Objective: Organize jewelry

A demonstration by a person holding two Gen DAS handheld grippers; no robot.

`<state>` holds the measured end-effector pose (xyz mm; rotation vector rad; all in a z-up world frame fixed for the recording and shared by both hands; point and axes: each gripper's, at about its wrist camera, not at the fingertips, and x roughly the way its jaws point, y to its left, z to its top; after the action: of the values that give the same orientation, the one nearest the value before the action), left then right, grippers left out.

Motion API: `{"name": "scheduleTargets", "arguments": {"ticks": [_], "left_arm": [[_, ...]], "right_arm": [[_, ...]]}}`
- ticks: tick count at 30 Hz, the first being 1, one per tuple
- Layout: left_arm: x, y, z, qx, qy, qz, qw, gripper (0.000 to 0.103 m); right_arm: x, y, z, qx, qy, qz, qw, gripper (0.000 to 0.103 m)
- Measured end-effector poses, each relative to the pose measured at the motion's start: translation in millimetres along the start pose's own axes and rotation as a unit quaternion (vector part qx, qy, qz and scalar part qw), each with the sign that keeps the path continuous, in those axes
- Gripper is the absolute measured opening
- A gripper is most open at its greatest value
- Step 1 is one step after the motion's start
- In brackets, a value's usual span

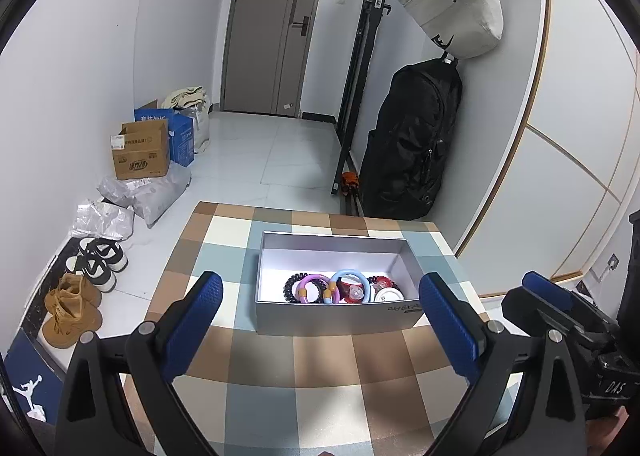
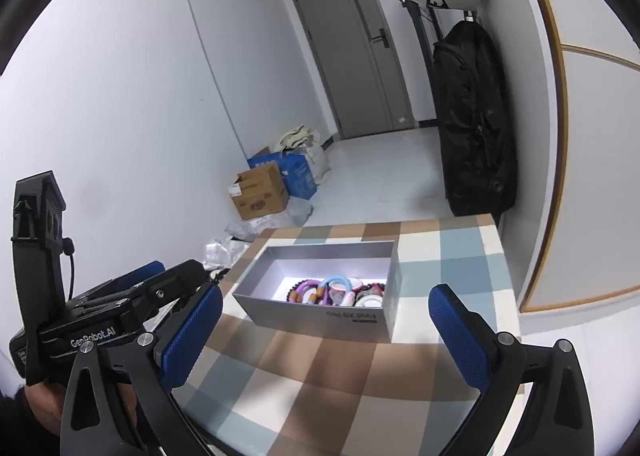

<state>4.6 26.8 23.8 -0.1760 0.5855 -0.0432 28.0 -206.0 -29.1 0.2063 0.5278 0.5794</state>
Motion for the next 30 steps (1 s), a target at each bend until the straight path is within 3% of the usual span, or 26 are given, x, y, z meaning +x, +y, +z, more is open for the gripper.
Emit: {"name": "scheduleTargets", "arguments": {"ticks": [5,19,30], "left_arm": [[-2.5,-1.9,0.2,0.005,-0.004,0.017,0.9998,0.096],[-2.1,-14.3,-1.7,0.027,-0.002,0.019,0.9994,0.096],[-1.0,-12.1,-0.8,0.016,0.002,0.018,0.9997,0.096]], "right_arm": [[-1.3,0.1,-0.3,0.001,-0.002,0.0,1.0,0.103],[-2.7,-2.1,-1.8,0.008,-0.001,0.003,1.0,0.103],[-5.8,-4.1,-1.6,0.014,-0.001,0.003,1.0,0.103]]}}
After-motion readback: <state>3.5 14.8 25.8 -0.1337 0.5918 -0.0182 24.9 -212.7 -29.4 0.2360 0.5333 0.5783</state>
